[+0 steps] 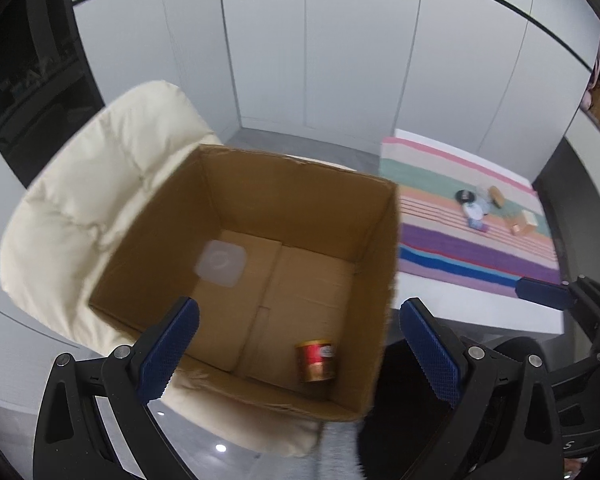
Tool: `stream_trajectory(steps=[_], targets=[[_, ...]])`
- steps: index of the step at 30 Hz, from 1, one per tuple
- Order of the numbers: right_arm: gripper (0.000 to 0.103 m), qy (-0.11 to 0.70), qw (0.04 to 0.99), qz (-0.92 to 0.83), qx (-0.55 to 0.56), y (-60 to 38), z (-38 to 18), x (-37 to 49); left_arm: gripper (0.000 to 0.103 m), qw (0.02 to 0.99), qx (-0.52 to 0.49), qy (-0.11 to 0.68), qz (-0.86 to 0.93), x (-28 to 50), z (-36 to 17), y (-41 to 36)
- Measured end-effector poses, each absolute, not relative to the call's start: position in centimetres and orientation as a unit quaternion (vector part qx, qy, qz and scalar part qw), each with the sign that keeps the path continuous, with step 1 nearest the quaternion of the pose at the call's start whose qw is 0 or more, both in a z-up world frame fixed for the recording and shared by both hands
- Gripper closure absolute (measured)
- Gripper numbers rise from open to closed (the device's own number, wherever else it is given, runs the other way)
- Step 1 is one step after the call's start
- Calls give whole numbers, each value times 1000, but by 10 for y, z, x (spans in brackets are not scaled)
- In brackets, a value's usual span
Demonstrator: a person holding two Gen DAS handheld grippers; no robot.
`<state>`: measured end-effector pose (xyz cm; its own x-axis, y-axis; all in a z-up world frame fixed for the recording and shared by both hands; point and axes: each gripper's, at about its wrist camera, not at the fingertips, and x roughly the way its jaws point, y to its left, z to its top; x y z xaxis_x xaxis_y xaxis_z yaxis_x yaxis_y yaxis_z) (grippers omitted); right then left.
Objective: Organize objects
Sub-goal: 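Move both tools back from the box toward the striped cloth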
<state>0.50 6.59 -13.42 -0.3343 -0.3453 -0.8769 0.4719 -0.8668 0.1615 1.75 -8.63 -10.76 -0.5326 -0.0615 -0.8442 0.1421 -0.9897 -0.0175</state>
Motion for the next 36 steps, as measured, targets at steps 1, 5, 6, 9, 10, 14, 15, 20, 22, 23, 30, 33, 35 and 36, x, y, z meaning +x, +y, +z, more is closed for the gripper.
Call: stream_trajectory(steps=[1, 5, 6, 9, 10, 14, 15, 20, 22, 23, 30, 33, 35, 36], targets=[[5, 60, 248, -817, 517, 69, -133, 4, 2, 52, 483, 48, -873, 15, -109, -83], [5, 57, 229, -826, 512, 89, -131, -2, 2, 35, 488, 66, -869, 6, -113, -72], [5, 55, 224, -828, 511, 93, -130, -3, 2, 34, 489, 66, -869, 5, -113, -70], [5, 49, 209, -835, 506, 109, -131, -7, 2, 27, 495, 64, -866, -2, -116, -58], [5, 48, 203, -838, 504, 115, -131, -8, 2, 24, 495, 65, -866, -4, -116, -55], [5, 16, 168, -848, 502, 151, -136, -16, 2, 15, 492, 43, -870, -14, -116, -31], [5, 5, 162, -848, 504, 162, -137, -19, 2, 9, 490, 37, -871, -17, -116, -23], [5, -36, 110, -862, 494, 221, -136, -31, 2, -13, 484, 9, -875, -37, -116, 20], [5, -50, 96, -864, 493, 242, -136, -36, 2, -29, 488, -2, -872, -47, -119, 43], [5, -55, 85, -865, 492, 257, -136, -39, 2, -37, 491, -5, -871, -52, -121, 52], [5, -88, 18, -869, 487, 342, -145, -50, 2, -86, 513, -24, -854, -93, -137, 138], [5, -102, -8, -871, 481, 377, -151, -53, 2, -97, 505, -29, -857, -115, -140, 176], [5, -111, -22, -870, 479, 402, -157, -57, 2, -102, 499, -37, -860, -130, -144, 199], [5, -114, -28, -870, 478, 410, -159, -59, 2, -115, 487, -46, -864, -139, -147, 213]])
